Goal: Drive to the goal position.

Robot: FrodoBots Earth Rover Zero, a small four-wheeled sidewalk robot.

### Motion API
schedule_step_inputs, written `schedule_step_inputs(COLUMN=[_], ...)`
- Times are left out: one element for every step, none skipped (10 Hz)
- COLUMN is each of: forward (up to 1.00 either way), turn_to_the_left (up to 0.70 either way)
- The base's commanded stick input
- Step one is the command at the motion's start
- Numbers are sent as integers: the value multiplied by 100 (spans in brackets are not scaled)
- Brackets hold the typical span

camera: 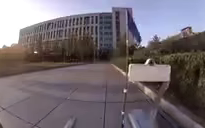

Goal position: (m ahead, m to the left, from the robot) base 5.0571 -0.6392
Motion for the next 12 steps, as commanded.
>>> schedule_step_inputs(forward=[70, 70, 70, 70, 70, 70, 70, 70, 70, 70, 70, 70], turn_to_the_left=[0, 0, 0, 0, 0, 0, 0, 0, 0, 0, 0, 0])
